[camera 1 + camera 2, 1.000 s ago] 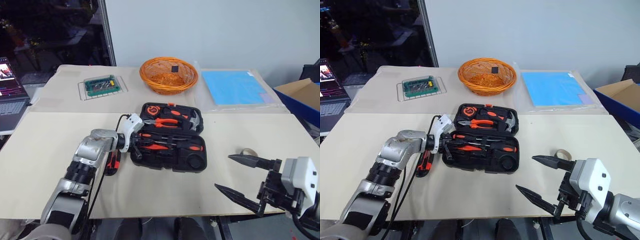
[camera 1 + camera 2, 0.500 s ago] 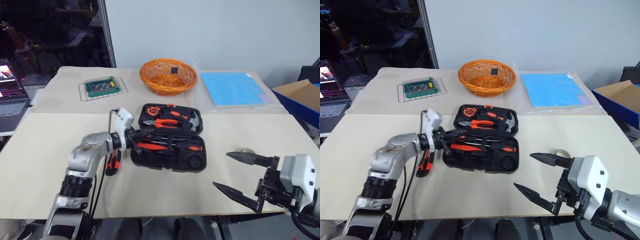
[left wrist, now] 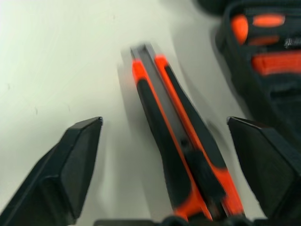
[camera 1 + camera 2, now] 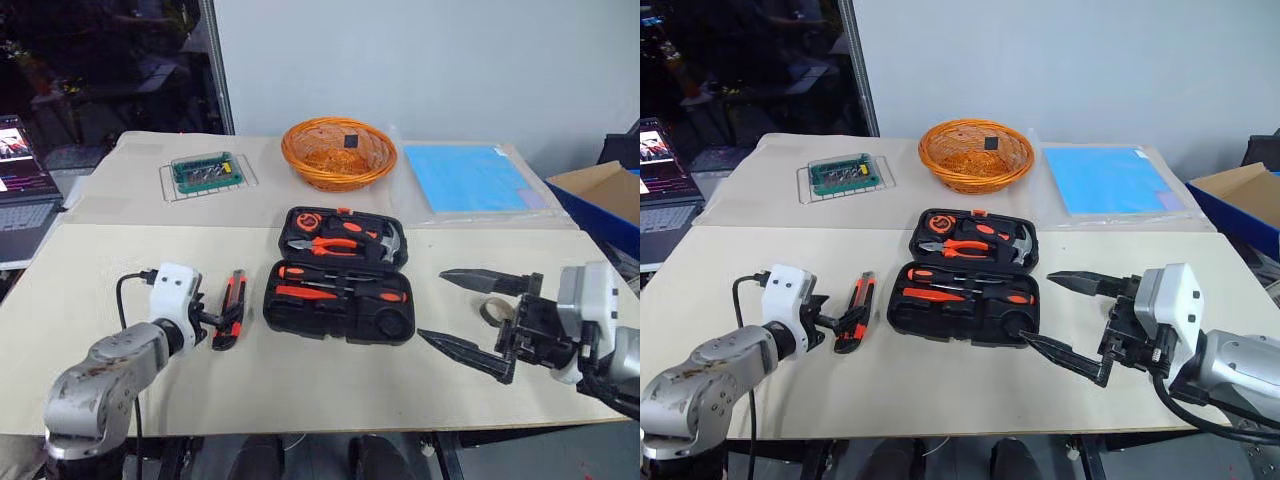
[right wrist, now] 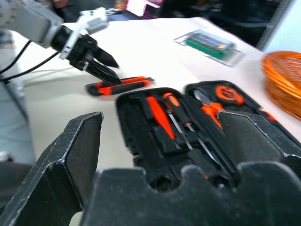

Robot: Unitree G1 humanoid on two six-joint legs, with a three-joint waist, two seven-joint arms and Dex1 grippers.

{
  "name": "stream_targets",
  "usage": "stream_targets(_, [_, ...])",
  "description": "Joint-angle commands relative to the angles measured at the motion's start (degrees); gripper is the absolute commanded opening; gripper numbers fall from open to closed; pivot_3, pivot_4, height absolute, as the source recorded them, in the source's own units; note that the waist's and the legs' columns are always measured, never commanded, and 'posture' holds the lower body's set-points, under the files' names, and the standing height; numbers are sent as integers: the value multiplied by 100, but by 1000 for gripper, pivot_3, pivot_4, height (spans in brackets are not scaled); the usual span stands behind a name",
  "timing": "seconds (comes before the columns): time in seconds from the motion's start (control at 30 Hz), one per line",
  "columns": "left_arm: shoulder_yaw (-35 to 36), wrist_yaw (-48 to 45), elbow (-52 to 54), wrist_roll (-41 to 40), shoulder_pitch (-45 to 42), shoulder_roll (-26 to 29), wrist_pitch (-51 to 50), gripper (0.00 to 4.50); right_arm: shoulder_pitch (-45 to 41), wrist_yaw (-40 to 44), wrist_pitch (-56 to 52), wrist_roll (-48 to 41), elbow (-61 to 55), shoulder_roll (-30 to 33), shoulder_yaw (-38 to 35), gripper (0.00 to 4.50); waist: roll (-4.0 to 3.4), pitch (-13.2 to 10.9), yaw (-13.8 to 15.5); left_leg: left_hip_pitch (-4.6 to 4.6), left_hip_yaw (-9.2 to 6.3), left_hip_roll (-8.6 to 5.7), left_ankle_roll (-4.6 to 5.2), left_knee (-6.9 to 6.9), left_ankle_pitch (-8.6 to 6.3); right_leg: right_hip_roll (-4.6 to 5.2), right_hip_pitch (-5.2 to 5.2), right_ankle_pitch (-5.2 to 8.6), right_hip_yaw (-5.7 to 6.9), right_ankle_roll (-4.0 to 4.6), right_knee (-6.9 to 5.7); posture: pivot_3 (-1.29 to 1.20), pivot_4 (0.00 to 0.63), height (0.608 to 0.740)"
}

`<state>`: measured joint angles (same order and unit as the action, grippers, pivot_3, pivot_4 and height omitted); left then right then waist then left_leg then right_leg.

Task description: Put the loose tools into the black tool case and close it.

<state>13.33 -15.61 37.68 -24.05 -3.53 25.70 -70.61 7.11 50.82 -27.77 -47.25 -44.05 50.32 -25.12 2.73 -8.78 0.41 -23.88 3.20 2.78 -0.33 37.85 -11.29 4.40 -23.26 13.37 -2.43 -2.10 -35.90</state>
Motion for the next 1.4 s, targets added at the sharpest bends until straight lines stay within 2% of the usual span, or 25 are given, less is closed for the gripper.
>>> stream_targets(0.03, [-410, 409, 102, 257, 95, -187, -45, 4491, -175, 162, 165, 69, 79, 126, -20, 4500, 0, 0, 9, 0, 0, -1, 0, 0, 0, 0, 0, 0, 0, 0, 1, 0, 150, 740])
stream_targets(0.17, [-640, 690, -24, 530, 271, -339, 126, 3356, -228, 255, 125, 126, 113, 184, -81, 4500, -7, 4, 18, 1, -1, -2, 0, -2, 0, -2, 0, 0, 0, 1, 1, 0, 150, 740])
stream_targets(0.27, [-574, 701, -11, 548, 415, -498, 411, 2254, -226, 291, 91, 114, 125, 218, -158, 4500, -10, 5, 16, 1, 0, -2, -1, -3, 0, 0, 0, 1, -1, 1, 2, 0, 150, 740])
stream_targets(0.33, [-413, 624, 8, 518, 417, -629, 865, 1792, -206, 296, 86, 116, 116, 219, -175, 4500, -10, 5, 16, 1, 1, -2, -1, -4, -1, 2, 0, 1, -2, 1, 6, 0, 150, 740])
stream_targets(0.43, [90, 55, 62, 4, 143, -767, 1635, 1792, -152, 220, 76, 131, 63, 160, -162, 4500, -5, 2, 34, -6, -2, 0, -2, -4, -2, 3, -4, 1, 0, 1, 8, 0, 150, 740])
stream_targets(0.53, [126, -1466, -212, -850, -650, -98, 1913, 1792, -6, 122, 74, 107, -16, 57, -234, 4500, 3, -2, 66, -45, -1, -1, -3, -3, -2, 0, -43, -3, 7, 7, 3, 0, 150, 740])
stream_targets(0.57, [-111, -2124, -447, -1020, -990, 289, 1943, 1792, 73, 118, 78, 87, -47, 29, -293, 4500, 1, -1, 72, -59, -2, -2, -4, -2, -1, -3, -65, -4, 11, 9, 0, 0, 150, 740])
stream_targets(0.63, [-1038, -3943, -1042, -868, -1735, 1183, 2569, 1792, 298, 131, 81, 48, -130, -15, -462, 4500, 0, 0, 86, -75, 10, -3, 4, -2, 5, -2, -82, -8, 5, 13, -4, 0, 150, 740])
stream_targets(0.67, [-1630, -4707, -1661, -514, -2325, 1421, 3087, 1792, 475, 152, 64, 8, -197, -39, -619, 4500, -7, 2, 93, -82, 3, -10, 35, 2, 24, -7, -79, -6, 5, 13, -10, 0, 150, 740])
stream_targets(0.77, [-2552, -5841, -2858, 111, -3273, 1550, 4261, 1792, 771, 168, 52, -42, -306, -52, -874, 4500, -34, 15, 81, -85, 15, -24, 45, 0, 23, 4, -78, -11, -9, 21, 8, 0, 150, 740])
stream_targets(0.83, [-3096, -6412, -3544, 524, -3699, 1384, 5001, 1792, 994, 162, 18, -87, -435, -63, -1151, 4500, -28, 12, 27, -88, 20, -23, 57, -1, 14, 2, -77, -14, -18, 23, 15, 0, 150, 740])
stream_targets(0.9, [-3536, -6787, -4194, 936, -4016, 1213, 5599, 1792, 1237, 138, -36, -176, -591, -87, -1450, 4500, -28, 12, 23, -105, 13, -20, 59, 0, 12, -5, -88, -14, -16, 22, 13, 0, 150, 740])
stream_targets(0.97, [-3680, -6979, -4539, 1094, -4132, 1128, 5828, 1792, 1414, 110, -66, -259, -709, -103, -1642, 4500, -28, 11, 10, -113, 0, -18, 60, 0, 11, -13, -93, -21, -7, 4, 8, 0, 150, 740])
stream_targets(1.2, [-3968, -6889, -4689, 1734, -4112, 1180, 5470, 1792, 2030, -58, -50, -366, -1082, -305, -2035, 4500, -27, 10, 13, -116, -13, -6, 62, 2, 10, -26, -94, -5, -2, -37, -5, 0, 150, 740])
stream_targets(1.4, [-4023, -6813, -4782, 2033, -4132, 1182, 5405, 1792, 2101, -202, -17, -413, -1159, -296, -1960, 4500, -27, 11, 14, -105, -8, -7, 64, 21, 13, -19, -80, 3, -6, -15, -6, 0, 150, 740])
